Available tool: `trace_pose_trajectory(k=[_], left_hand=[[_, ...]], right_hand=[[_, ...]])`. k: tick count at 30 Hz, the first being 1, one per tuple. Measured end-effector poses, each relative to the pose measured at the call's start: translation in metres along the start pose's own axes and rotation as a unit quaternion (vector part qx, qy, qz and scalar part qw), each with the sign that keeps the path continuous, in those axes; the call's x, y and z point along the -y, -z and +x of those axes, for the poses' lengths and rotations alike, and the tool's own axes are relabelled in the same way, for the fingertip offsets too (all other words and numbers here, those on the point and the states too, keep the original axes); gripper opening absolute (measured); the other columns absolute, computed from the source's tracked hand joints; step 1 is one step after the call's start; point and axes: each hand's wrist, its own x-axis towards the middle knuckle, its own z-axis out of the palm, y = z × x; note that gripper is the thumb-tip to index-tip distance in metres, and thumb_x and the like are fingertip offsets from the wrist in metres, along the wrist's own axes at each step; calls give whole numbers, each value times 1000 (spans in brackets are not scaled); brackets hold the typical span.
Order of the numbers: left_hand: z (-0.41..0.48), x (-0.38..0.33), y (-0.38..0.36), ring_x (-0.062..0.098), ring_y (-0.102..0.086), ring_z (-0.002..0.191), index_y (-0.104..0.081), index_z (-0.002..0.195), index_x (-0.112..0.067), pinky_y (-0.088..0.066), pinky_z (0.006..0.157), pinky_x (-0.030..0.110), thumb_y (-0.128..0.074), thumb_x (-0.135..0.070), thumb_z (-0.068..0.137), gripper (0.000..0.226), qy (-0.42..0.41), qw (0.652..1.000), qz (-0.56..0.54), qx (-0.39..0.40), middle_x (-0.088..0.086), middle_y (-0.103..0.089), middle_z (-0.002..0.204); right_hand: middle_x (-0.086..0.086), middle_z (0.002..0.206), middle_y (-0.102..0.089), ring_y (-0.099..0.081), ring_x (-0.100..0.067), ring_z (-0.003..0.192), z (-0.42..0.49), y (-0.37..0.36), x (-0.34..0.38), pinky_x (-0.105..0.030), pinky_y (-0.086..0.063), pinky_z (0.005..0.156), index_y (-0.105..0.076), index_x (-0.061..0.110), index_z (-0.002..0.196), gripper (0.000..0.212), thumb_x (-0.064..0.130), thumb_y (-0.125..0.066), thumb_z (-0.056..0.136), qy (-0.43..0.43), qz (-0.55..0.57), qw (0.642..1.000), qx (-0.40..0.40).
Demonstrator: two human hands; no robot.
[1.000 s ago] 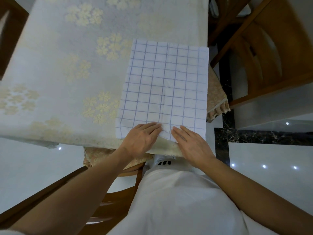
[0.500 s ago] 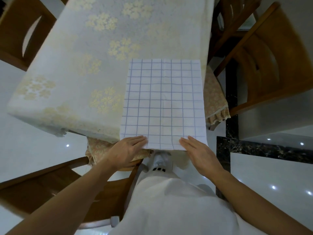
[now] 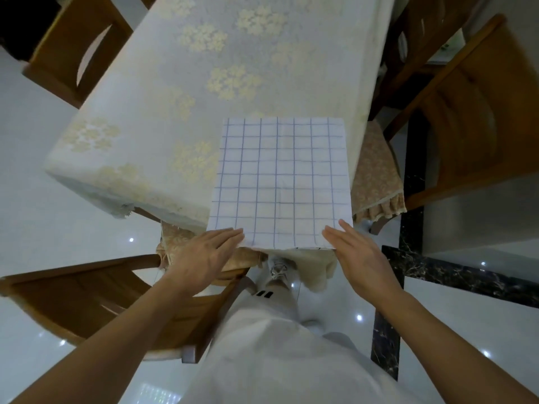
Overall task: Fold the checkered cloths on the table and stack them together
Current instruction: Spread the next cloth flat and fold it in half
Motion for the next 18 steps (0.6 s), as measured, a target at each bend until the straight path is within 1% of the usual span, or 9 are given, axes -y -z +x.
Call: trace_pose_trajectory(k=[1,2,3,6,8,12,16,18], left_hand=[[12,5,5,28,-64,117,-60,131,-8,-51,96,41,-33,-29,106,42,12,1000,7,0,11,-65,130],[24,11,8,28,-62,120,-59,133,-8,-51,97,42,-22,-31,108,50,20,1000,15,2,11,-64,131],[38,20,10,29,-61,122,-58,134,-8,-51,98,43,-20,-31,108,52,32,999,19,0,12,-63,133],[82,53,11,30,-59,124,-54,139,-10,-50,99,44,-29,-27,105,45,79,997,25,-5,12,-60,137],[112,77,13,30,-60,123,-54,138,-10,-50,97,44,-30,-27,104,45,96,995,25,-2,12,-61,136],[165,126,7,32,-60,122,-57,136,-11,-51,97,46,-28,-30,104,47,99,995,12,14,12,-62,135],[204,157,-3,33,-62,119,-61,132,-9,-53,94,46,-30,-29,103,46,95,995,12,20,13,-64,131],[223,174,-10,33,-62,120,-61,132,-10,-52,95,46,-30,-29,103,46,90,995,5,31,12,-64,132]], right_hand=[[-7,138,-60,-44,-29,139,14,7,-2,-52,-50,95,-58,8,134,52,-7,-67,85,-1,-7,1000,-3],[-8,138,-60,-44,-30,139,29,13,-6,-53,-49,96,-57,8,135,52,-7,-68,85,-2,-14,1000,-6],[-9,138,-60,-44,-31,139,44,19,-10,-53,-48,98,-57,7,135,51,-6,-67,87,-3,-22,1000,-10],[-12,137,-60,-45,-34,138,95,36,-25,-52,-46,101,-57,5,135,44,0,-65,92,2,-43,999,-18],[-14,136,-60,-46,-35,136,130,42,-38,-52,-46,101,-59,4,133,41,3,-65,92,3,-62,998,-18],[-15,136,-60,-48,-36,135,197,43,-61,-53,-47,102,-60,3,133,39,5,-63,94,-9,-90,996,5],[-17,135,-60,-52,-39,131,245,35,-86,-54,-49,99,-62,3,130,37,5,-65,93,-24,-119,992,37],[-17,137,-58,-51,-38,132,267,26,-99,-52,-45,102,-61,4,131,37,6,-63,95,-33,-122,990,56]])
